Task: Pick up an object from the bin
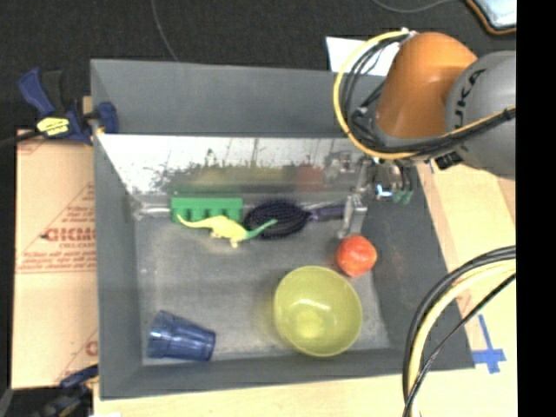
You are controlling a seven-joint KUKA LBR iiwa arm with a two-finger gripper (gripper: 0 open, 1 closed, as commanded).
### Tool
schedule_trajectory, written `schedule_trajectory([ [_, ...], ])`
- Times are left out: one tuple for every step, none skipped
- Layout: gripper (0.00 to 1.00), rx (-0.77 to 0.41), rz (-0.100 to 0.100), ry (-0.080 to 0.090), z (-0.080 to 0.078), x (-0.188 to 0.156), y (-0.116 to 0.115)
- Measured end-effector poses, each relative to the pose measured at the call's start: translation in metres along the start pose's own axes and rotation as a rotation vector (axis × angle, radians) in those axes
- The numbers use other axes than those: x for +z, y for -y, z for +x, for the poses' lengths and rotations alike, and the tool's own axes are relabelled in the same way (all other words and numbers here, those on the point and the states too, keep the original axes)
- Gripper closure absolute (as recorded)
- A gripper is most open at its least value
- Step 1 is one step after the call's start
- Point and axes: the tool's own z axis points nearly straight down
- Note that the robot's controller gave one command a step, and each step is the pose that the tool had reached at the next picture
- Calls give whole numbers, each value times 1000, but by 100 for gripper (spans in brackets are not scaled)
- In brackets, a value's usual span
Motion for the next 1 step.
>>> schedule_trajectory([
  [0, -3, 1, 8, -2, -5, 0],
])
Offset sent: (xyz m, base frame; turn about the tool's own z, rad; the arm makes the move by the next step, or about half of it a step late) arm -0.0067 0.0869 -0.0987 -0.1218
